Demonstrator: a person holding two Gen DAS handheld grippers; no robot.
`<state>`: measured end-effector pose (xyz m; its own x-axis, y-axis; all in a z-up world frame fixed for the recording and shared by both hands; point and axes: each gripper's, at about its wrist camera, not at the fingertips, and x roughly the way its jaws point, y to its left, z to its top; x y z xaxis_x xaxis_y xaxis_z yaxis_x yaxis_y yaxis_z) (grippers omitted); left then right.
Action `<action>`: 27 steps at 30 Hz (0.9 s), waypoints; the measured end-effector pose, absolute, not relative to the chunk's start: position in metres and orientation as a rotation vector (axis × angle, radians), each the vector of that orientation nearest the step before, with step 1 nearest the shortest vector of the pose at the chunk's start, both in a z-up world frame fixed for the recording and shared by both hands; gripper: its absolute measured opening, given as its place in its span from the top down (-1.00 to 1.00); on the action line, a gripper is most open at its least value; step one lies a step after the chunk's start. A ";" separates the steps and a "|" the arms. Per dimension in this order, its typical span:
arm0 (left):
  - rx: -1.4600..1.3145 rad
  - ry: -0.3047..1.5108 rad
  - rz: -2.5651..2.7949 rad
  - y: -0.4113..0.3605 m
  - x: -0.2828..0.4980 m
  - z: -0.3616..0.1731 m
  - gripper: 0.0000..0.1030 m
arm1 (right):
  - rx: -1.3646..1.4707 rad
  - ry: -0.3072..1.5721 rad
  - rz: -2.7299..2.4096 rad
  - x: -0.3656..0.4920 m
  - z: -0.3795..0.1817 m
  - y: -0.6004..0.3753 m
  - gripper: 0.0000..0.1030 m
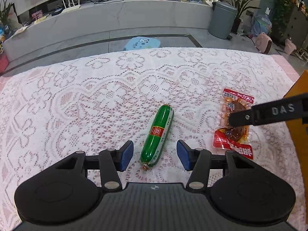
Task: Organize snacks
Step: 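Grasp the green sausage with the left tool while the right tool grasps the spicy strip pack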
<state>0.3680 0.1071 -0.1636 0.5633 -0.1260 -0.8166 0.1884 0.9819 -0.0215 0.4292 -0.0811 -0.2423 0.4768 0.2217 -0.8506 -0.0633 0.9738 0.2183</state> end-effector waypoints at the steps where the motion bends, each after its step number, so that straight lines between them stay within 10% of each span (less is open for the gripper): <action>1: 0.083 0.953 -0.182 0.106 0.369 -0.164 -0.20 | 0.167 1.061 0.166 0.431 -0.244 -0.080 -0.50; 15: 0.103 0.949 -0.177 0.104 0.373 -0.172 -0.16 | 0.012 1.003 0.060 0.429 -0.264 -0.040 -0.69; 27: 0.078 0.931 -0.159 0.104 0.373 -0.173 -0.12 | -0.013 0.979 0.183 0.420 -0.243 -0.056 0.26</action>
